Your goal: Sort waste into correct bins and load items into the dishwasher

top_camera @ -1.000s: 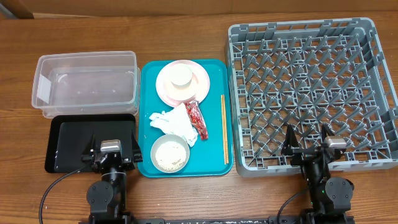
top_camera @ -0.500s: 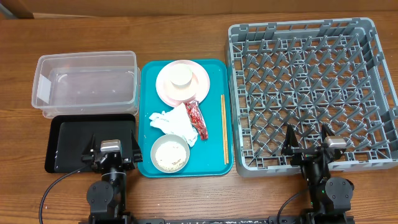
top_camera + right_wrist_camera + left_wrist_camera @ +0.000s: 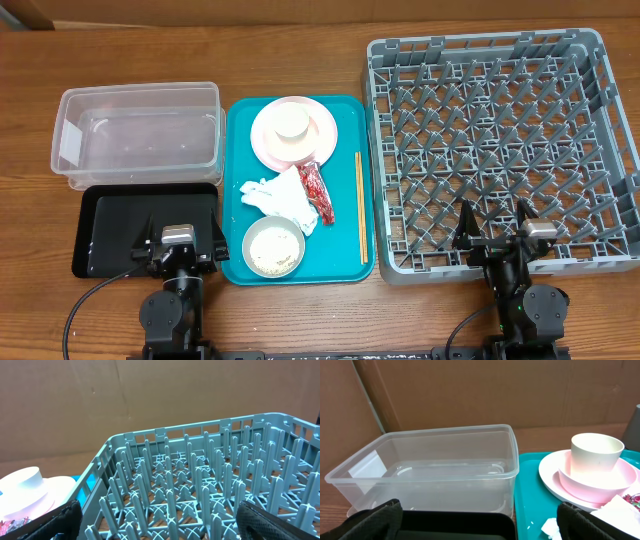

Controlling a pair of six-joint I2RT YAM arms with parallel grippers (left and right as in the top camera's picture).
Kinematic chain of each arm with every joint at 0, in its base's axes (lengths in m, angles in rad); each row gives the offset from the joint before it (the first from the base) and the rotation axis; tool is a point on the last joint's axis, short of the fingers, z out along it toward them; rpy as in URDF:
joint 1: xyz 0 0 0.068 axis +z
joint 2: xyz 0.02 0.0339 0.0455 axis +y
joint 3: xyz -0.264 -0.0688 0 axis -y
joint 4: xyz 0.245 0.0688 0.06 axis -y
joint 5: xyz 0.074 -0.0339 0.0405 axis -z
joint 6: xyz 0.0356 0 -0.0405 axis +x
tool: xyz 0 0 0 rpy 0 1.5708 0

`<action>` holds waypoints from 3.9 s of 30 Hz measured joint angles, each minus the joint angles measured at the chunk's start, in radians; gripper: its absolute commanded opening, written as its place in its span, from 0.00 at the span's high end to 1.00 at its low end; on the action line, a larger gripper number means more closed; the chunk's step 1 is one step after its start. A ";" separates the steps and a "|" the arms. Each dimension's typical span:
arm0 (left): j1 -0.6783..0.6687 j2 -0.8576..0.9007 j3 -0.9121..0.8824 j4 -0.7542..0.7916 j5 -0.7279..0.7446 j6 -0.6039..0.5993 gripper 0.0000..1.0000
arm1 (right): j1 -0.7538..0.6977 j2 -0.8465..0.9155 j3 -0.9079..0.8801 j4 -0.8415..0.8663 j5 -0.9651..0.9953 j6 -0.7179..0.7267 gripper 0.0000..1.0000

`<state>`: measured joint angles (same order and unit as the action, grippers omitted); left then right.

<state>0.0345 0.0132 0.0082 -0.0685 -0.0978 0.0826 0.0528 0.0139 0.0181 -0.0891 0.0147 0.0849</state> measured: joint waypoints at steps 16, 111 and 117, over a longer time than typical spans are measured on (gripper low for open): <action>0.000 0.000 0.000 0.000 0.000 0.000 0.00 | 0.000 0.000 0.000 0.000 0.000 0.000 0.00; 0.000 1.125 1.374 -1.229 0.691 -0.331 0.96 | 0.000 0.000 0.000 -0.001 0.000 0.000 0.00; -0.008 1.181 1.372 -1.306 0.593 -0.330 0.96 | 0.000 0.000 0.000 -0.001 0.000 0.000 0.00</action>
<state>0.0269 1.1946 1.3800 -1.3743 0.4953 -0.2474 0.0528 0.0139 0.0181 -0.0898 0.0147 0.0849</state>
